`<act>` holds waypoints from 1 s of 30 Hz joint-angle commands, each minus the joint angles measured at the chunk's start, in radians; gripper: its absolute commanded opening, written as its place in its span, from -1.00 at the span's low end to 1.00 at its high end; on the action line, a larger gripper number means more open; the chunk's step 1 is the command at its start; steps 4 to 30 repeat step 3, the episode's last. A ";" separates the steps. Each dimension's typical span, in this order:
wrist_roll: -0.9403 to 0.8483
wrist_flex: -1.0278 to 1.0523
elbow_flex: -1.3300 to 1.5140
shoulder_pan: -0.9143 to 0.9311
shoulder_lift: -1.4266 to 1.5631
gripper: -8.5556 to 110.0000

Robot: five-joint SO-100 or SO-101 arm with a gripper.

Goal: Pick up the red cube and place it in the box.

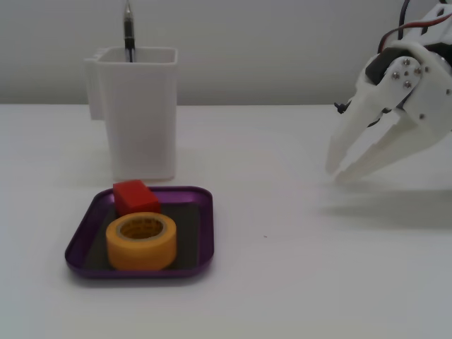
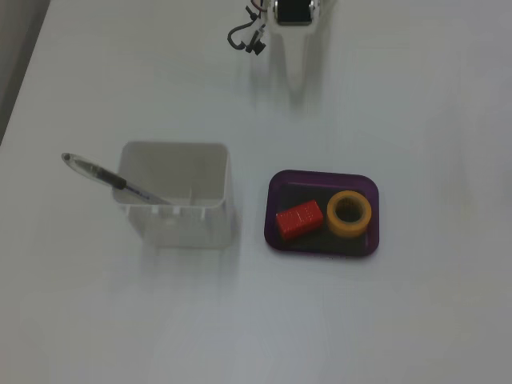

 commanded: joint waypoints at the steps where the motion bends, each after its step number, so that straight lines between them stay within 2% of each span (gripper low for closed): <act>1: -0.002 -0.011 0.006 -0.002 0.081 -0.86; 30: -0.002 -0.011 0.006 -0.002 0.081 -0.86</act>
